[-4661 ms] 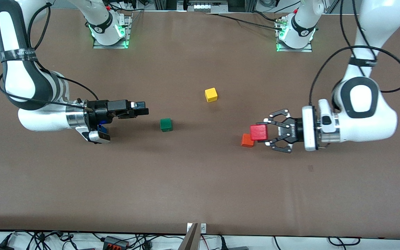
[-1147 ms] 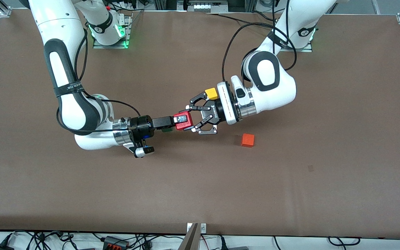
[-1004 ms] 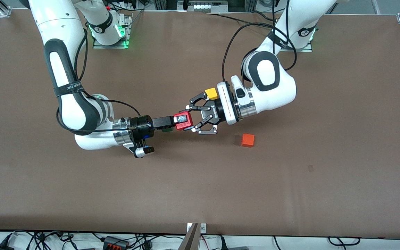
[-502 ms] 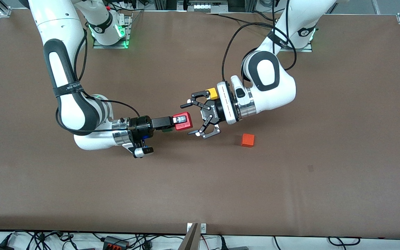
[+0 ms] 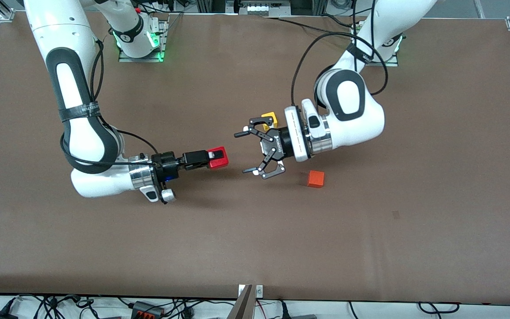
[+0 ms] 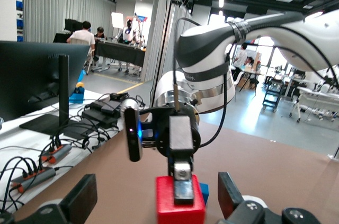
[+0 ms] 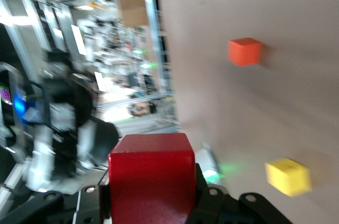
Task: Pass red block to right arm, stack on blue
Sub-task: 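Open the left gripper and draw it back from the red cube, then carry the red cube with the right gripper over the blue cube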
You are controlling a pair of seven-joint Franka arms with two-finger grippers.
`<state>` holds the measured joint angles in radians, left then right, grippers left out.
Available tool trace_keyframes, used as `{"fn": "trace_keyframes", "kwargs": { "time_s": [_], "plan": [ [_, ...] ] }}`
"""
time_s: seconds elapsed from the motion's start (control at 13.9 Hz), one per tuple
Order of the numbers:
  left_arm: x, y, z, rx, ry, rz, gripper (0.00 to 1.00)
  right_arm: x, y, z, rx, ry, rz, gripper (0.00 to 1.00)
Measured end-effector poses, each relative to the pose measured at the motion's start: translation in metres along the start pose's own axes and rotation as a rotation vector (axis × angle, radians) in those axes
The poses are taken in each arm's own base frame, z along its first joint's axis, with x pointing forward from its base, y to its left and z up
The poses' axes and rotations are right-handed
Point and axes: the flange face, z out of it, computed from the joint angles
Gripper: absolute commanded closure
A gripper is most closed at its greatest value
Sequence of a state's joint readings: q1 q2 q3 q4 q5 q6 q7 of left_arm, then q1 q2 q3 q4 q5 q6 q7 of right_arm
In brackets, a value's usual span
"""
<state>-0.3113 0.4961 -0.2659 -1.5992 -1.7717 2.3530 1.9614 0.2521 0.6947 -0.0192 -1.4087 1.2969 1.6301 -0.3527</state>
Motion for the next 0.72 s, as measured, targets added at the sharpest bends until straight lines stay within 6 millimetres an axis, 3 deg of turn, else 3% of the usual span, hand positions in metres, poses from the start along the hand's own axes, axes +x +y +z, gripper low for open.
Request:
{"fn": "trace_keyframes", "kwargs": {
  "time_s": [0.36,0.72],
  "plan": [
    [0.008,-0.034,-0.044,-0.102,-0.047,0.057,0.0,-0.02,0.002,-0.056,-0.452,-0.064,-0.027,1.0],
    [0.024,-0.062,-0.099,-0.223,-0.203,0.033,0.0,-0.035,0.043,-0.123,-0.96,-0.165,-0.003,1.0]
  ]
}}
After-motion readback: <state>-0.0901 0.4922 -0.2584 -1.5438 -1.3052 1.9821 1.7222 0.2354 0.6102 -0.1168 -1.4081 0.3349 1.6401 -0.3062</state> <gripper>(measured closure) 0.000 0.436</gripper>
